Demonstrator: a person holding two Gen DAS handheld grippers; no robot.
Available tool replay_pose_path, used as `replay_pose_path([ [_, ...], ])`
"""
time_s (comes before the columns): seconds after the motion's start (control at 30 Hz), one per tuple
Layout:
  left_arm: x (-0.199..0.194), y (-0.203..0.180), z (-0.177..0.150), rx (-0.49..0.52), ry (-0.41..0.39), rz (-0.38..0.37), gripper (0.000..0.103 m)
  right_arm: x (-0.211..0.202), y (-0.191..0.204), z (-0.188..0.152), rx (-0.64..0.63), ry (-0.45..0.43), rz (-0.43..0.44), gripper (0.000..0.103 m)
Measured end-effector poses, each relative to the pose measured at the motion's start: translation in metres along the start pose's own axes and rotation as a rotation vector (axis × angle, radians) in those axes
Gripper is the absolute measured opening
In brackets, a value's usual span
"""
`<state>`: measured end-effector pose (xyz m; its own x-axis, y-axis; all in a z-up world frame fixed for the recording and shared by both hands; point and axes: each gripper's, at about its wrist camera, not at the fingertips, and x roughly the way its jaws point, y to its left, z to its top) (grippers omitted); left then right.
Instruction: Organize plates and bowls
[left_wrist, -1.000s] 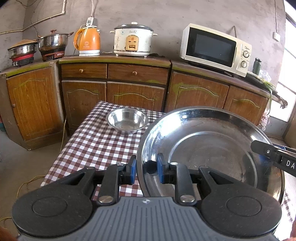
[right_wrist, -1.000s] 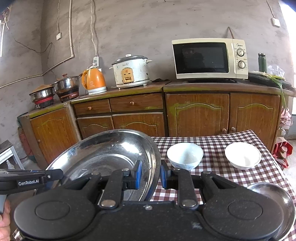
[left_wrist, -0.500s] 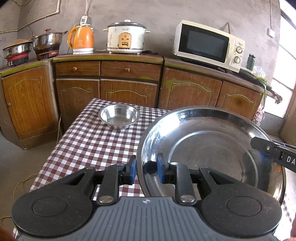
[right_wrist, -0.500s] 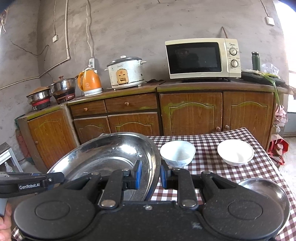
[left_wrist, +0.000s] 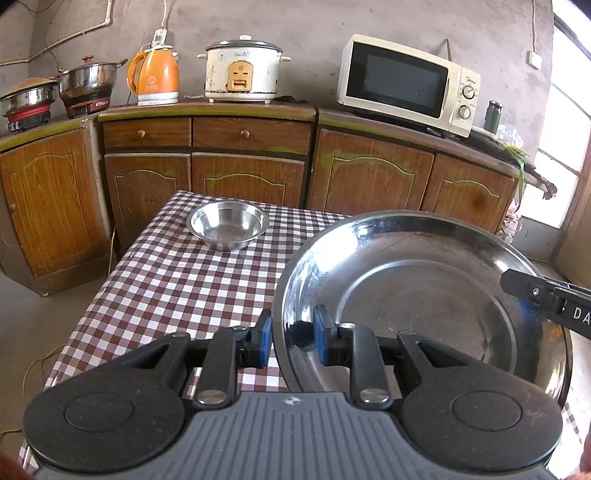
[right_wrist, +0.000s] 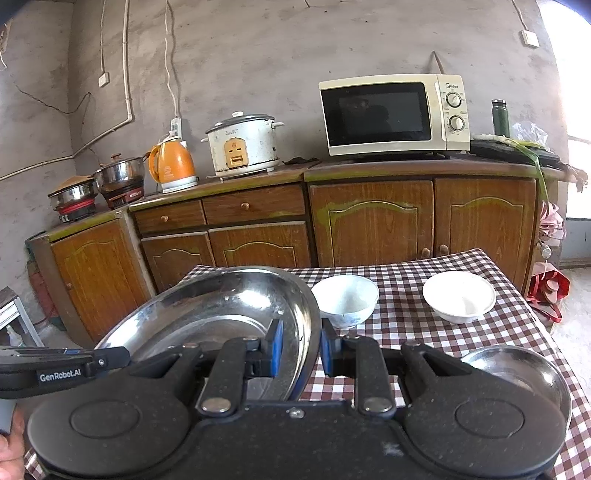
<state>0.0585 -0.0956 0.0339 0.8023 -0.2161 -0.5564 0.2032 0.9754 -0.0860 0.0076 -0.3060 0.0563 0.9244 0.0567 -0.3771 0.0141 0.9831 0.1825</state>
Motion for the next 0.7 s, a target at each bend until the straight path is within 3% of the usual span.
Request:
replay_pose_path([
  [0.7,0.001,-0.007,-0.008,0.014,0.014,-0.006,0.025,-0.01,-0.01,-0.011,0.023,0.01,-0.008,0.028],
])
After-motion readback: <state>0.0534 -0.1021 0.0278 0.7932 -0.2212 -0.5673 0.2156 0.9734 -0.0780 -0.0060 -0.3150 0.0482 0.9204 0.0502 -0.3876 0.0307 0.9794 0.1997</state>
